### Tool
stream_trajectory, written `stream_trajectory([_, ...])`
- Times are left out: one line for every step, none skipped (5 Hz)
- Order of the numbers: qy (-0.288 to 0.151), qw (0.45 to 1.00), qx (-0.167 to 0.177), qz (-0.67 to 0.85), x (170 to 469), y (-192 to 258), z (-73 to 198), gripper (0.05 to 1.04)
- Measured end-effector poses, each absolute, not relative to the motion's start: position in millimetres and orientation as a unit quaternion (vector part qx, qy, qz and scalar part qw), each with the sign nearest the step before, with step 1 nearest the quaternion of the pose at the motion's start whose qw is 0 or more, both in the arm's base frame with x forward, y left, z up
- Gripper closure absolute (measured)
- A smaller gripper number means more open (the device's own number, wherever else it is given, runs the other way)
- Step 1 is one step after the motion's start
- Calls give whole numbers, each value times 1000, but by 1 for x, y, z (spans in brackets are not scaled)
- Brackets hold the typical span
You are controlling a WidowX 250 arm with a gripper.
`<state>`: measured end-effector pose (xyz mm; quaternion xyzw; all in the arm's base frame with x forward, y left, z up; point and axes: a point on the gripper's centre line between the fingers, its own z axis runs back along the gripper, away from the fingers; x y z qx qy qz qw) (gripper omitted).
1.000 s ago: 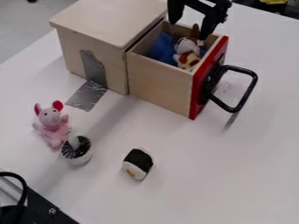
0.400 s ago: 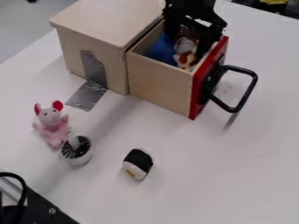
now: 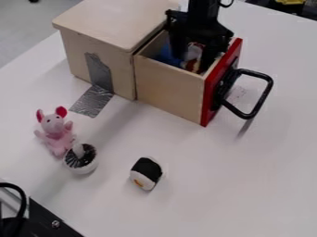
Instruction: Move the doll from the drawer and place on top of the drawer
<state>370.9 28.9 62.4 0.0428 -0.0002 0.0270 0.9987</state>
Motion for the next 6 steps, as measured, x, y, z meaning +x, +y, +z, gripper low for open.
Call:
stream_trajectory([0, 999, 39, 35, 370, 28, 62, 631])
stream_trajectory([4, 998, 38, 41, 369, 31, 60, 743])
stream_trajectory([6, 999, 38, 31, 372, 32, 66, 798])
stream_trajectory([-7, 999, 41, 15, 384, 41, 90, 845])
stream_trajectory([-31, 999, 38, -4, 399, 47, 132, 872])
stream_trajectory([-38, 999, 36, 3, 397, 68, 168, 892])
